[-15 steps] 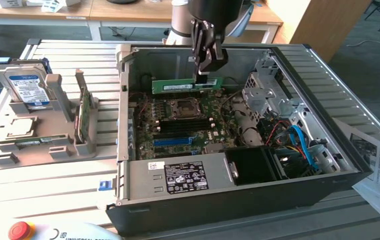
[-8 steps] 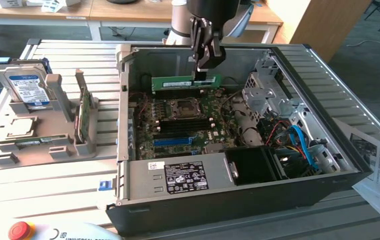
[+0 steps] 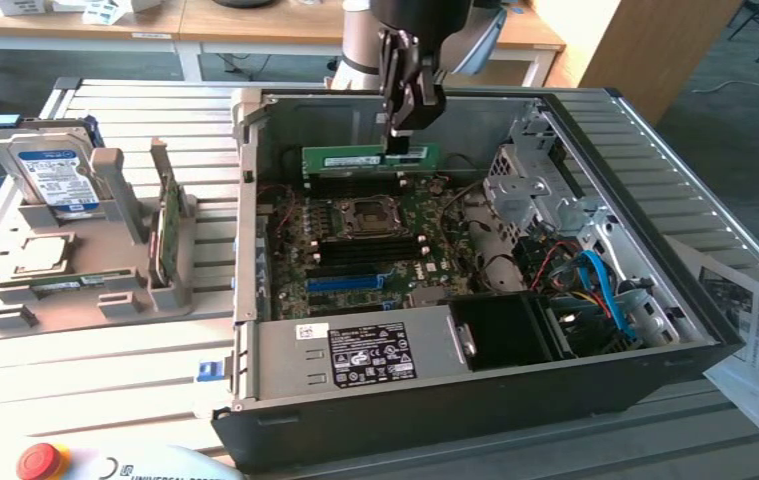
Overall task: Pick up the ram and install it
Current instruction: 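Pick up the ram and move it above insertion slot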
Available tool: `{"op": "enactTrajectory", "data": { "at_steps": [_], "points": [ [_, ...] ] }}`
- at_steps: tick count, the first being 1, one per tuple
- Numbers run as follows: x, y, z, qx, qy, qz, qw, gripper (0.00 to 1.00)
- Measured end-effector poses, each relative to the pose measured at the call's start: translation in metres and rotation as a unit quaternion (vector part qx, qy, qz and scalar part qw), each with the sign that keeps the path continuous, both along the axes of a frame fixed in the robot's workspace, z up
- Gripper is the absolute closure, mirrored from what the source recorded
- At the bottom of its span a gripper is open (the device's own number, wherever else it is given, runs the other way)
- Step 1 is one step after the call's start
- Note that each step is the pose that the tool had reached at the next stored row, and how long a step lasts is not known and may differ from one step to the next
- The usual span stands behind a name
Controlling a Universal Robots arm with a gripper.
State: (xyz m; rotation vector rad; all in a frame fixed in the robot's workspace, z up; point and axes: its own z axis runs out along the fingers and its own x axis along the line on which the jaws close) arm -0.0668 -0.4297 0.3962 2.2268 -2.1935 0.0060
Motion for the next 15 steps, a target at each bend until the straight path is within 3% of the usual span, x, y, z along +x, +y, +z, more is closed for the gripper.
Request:
{"op": "enactTrajectory", "data": {
  "at_steps": [10,15],
  "points": [
    [0.0,0.0147,-0.0015,0.0,0.0,-0.005,1.0,0.88],
    [0.0,0.02,-0.0019,0.0,0.0,-0.007,1.0,0.88]
  ]
}}
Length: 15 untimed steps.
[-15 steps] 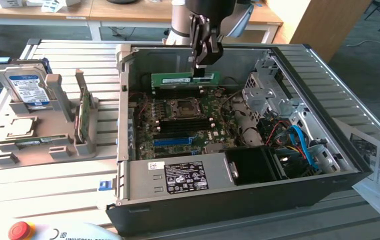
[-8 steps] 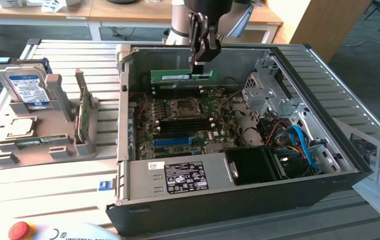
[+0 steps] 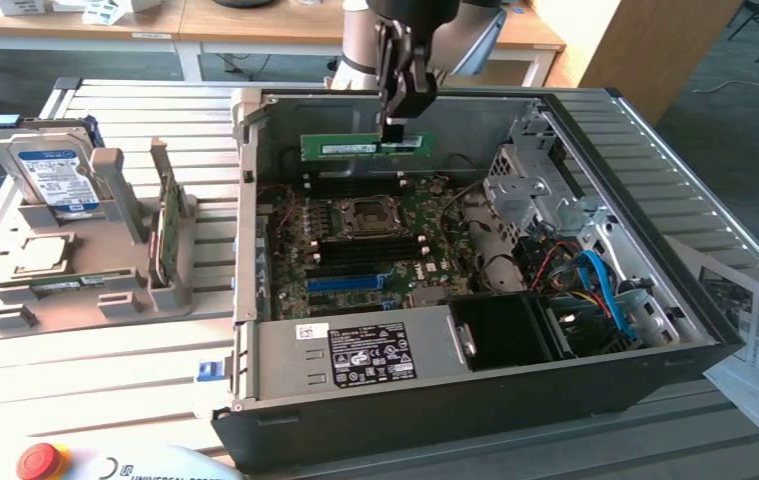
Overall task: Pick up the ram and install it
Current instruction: 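Pick up the ram and move it above insertion slot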
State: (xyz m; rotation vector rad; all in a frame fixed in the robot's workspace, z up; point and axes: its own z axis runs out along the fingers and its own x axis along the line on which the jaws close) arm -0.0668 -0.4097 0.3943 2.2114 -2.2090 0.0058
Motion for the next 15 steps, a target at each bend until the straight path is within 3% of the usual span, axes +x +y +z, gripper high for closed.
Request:
{"op": "enactTrajectory", "data": {
  "at_steps": [6,10,15],
  "points": [
    [0.0,0.0006,0.0,0.0,-0.0002,0.0,1.0,0.88],
    [-0.0001,0.0007,0.0,0.0003,-0.004,0.0,1.0,0.88],
    [-0.0001,0.0006,0.0,0.0004,-0.0043,0.0,1.0,0.88]
  ]
}}
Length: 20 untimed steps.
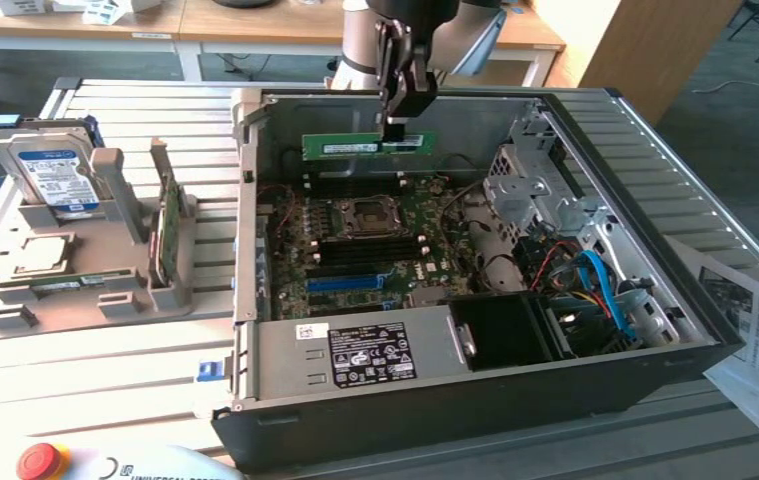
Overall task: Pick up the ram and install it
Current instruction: 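Pick up the ram and move it above insertion slot, then insert the ram into the slot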
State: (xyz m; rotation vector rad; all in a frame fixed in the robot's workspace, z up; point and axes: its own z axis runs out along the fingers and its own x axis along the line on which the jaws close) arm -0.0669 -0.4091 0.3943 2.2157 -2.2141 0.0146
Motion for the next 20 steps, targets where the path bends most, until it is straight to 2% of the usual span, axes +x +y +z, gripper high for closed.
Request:
{"op": "enactTrajectory", "data": {
  "at_steps": [4,5,7,9,20],
  "points": [
    [0.0,0.0,0.0,0.0002,-0.0003,0.0,1.0,0.88],
    [-0.0001,-0.0001,0.0001,0.0008,-0.0007,0.0,1.0,0.88],
    [0.0,0.0,-0.0001,0.004,-0.0024,0.0,1.0,0.88],
    [0.0,0.0001,-0.0001,0.0053,-0.0031,0.0,1.0,0.88],
    [0.0,0.0,-0.0005,0.0052,-0.0031,0.0,1.0,0.88]
  ]
}}
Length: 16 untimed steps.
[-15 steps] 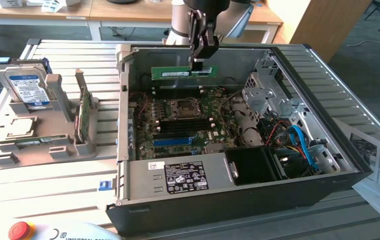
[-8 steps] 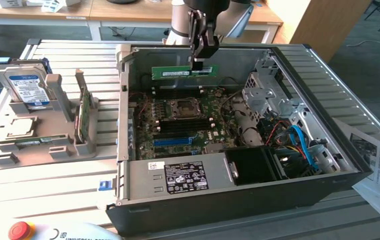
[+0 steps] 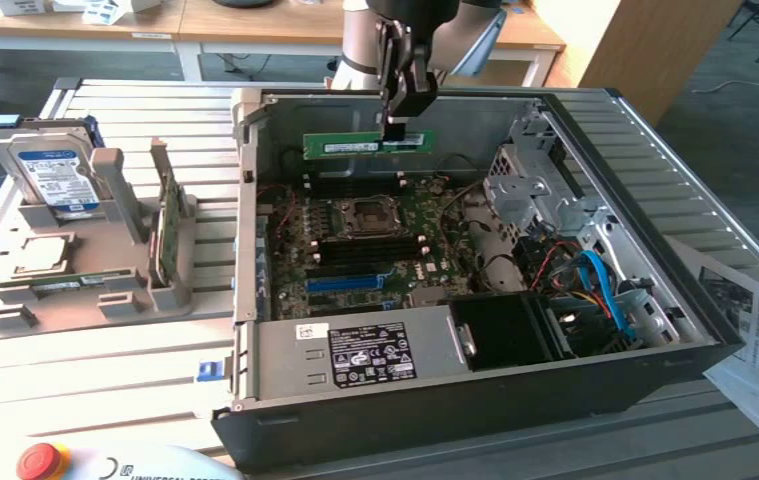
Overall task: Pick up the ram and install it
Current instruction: 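Insert the ram into the slot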
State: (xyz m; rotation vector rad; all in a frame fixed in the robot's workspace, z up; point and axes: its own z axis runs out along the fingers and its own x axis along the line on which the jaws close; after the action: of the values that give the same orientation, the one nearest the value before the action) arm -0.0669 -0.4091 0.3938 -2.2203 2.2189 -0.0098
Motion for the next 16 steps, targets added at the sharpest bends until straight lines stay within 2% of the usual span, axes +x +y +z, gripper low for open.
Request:
{"op": "enactTrajectory", "data": {
  "at_steps": [16],
  "points": [
    [0.0,0.0,-0.0147,0.0001,0.0,0.0,1.0,0.88]
  ]
}}
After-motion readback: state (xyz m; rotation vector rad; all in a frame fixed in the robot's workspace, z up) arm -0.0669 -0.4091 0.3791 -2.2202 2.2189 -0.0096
